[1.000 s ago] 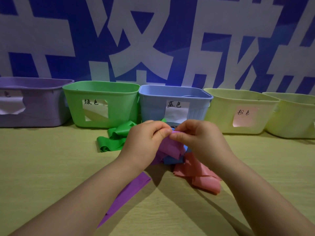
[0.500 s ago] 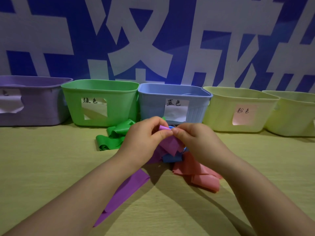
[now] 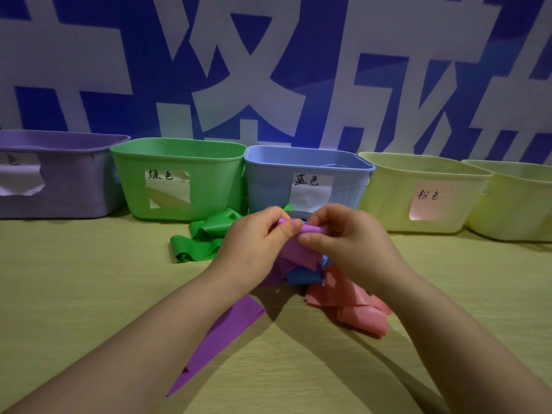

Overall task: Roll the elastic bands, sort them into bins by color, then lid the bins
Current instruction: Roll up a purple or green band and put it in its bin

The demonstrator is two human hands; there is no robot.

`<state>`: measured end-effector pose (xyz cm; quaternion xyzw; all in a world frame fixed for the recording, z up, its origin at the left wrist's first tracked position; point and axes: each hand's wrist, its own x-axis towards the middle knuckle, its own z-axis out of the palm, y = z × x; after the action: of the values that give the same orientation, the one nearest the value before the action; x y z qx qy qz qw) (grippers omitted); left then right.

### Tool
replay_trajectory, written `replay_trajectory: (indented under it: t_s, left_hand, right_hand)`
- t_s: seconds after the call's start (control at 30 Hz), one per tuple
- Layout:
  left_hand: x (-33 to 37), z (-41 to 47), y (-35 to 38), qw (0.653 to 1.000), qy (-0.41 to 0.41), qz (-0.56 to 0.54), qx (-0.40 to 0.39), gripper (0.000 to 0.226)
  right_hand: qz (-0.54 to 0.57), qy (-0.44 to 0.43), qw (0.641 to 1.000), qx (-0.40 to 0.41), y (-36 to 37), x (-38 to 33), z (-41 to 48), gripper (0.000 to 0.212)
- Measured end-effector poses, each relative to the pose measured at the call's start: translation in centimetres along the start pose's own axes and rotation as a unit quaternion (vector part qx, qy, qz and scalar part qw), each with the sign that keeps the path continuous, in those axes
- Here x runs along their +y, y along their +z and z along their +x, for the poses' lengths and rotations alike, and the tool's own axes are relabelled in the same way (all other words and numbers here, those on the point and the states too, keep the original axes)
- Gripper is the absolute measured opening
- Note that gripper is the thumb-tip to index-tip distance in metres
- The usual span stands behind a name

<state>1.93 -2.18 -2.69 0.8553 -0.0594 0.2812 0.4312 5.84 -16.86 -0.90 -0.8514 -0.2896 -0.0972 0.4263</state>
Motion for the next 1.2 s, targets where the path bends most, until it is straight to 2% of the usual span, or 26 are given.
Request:
replay_trajectory:
  t_s: [0.1,0.2,0.3,0.47,0.7,0.87,0.97,1.07,1.17,1.2]
  left_hand:
    - [-0.38,0.05,0.00,1.000,-0.007,-0.015,-0.002,0.029]
    - [-0.37,0.02,0.19,0.998,-0.011,-0.064,-0.010,0.013]
    - [-0.44,-0.01,0.62,0.994,-0.012,-0.109,-0.018,0.029]
    - [-0.48,0.00,0.37,0.997,0.036,-0.059,0.017,0.008]
    - [-0.64,0.11,0.49,0.998,0.010,-0.055,-0.008,0.018]
    - [-0.72,0.14,0.35,0.998,-0.015,-0.053,0.015,0.026]
    - [-0.52,0.05,0.28,0.999,-0.008,-0.036,0.014,0.033]
    - [-0.24,-0.13,0.19,1.000,0.017,0.004,0.012,0.026]
    - [-0.07,-0.09,0.17,0.999,0.024,-0.019,0.032,0.006]
    - [-0.08,-0.13,0.19,0.999,0.024,-0.029,0.038,0.015]
  right_hand:
    - [-0.010,-0.004,1.000,-0.004,-0.06,0.05,-0.17,0.017]
    - [-0.052,-0.019,0.998,0.007,-0.33,-0.04,-0.20,0.013]
    - [-0.047,-0.016,0.998,0.031,-0.81,-0.02,-0.07,0.009]
    - [-0.020,-0.027,0.999,0.041,-0.53,-0.22,-0.22,0.009]
    - [-0.033,-0.028,0.999,0.031,-0.28,-0.43,-0.38,0.017]
    - [-0.040,-0.049,0.997,0.041,-0.12,-0.40,-0.42,0.029]
    - [-0.047,-0.060,0.996,0.035,-0.10,-0.15,-0.32,0.020]
    - [-0.028,-0.062,0.997,0.045,-0.12,0.11,-0.15,0.011]
    - [-0.026,-0.064,0.997,0.042,-0.19,0.13,-0.13,0.009]
    - [-0.027,-0.061,0.997,0.039,-0.23,0.08,-0.11,0.008]
